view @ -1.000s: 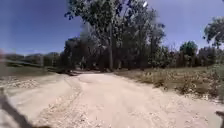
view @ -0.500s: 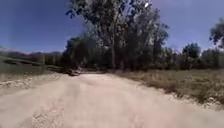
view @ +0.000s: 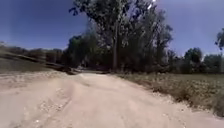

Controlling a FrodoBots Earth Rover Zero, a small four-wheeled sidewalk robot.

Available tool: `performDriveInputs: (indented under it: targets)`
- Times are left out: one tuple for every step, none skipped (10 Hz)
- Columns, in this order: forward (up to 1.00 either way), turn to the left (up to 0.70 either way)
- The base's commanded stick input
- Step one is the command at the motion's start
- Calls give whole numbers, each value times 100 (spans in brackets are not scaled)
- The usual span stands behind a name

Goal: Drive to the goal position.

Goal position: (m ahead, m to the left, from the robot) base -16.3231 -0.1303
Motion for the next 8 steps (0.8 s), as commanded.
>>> performDriveInputs:
  targets:
    - [85,0]
    - [85,0]
    - [85,0]
    - [85,0]
    - [85,0]
    - [85,0]
    - [85,0]
    - [85,0]
